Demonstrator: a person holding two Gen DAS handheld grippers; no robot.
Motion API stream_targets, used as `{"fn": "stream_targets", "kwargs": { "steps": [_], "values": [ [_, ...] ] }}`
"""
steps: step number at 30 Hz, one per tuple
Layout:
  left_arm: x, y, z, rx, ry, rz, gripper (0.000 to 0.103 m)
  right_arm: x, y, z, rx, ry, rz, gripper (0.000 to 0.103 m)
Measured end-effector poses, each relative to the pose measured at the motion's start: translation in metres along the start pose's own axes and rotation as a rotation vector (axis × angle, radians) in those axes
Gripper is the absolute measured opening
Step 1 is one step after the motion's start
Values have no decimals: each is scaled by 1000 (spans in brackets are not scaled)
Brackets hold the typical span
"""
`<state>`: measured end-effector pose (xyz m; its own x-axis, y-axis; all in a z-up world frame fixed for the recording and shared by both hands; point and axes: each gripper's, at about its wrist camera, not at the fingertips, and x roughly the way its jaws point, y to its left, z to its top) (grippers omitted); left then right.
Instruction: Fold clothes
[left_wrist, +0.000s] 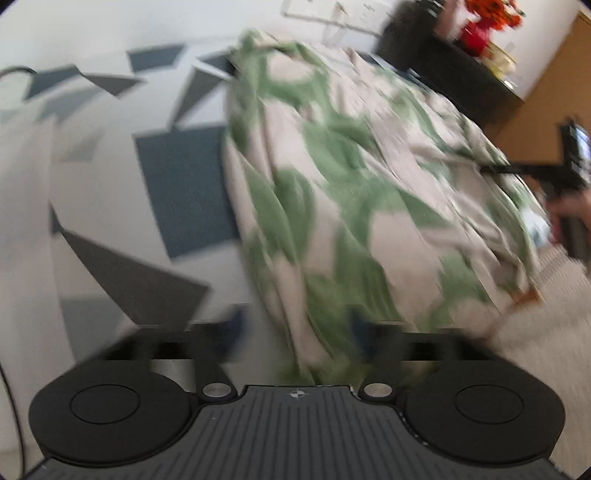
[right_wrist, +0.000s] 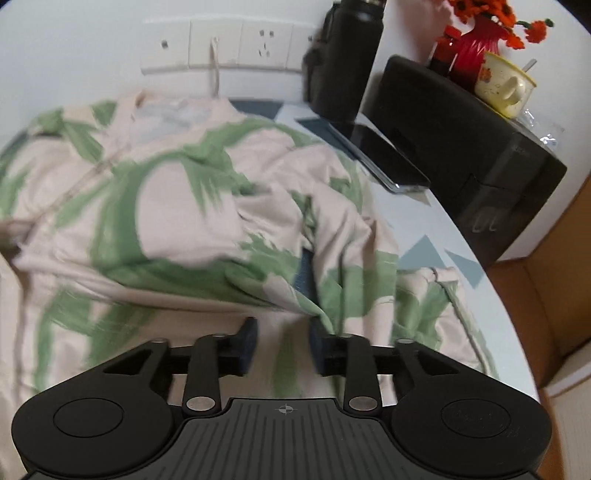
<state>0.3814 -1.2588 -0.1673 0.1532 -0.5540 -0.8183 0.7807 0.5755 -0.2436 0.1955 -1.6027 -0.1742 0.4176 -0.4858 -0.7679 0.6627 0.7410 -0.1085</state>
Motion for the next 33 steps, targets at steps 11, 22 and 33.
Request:
{"fn": "stream_targets", "kwargs": {
  "steps": [11, 22, 33],
  "values": [
    [57, 19, 72, -74, -126, 163, 17, 1, 40, 12, 90, -2, 103, 72],
    [18, 44, 24, -137, -128, 137, 7, 22, 70, 0, -42, -2, 197, 76],
    [-43, 36, -64, -257, -104, 160, 8, 9, 112, -9, -252, 9, 358, 79]
  ]
}}
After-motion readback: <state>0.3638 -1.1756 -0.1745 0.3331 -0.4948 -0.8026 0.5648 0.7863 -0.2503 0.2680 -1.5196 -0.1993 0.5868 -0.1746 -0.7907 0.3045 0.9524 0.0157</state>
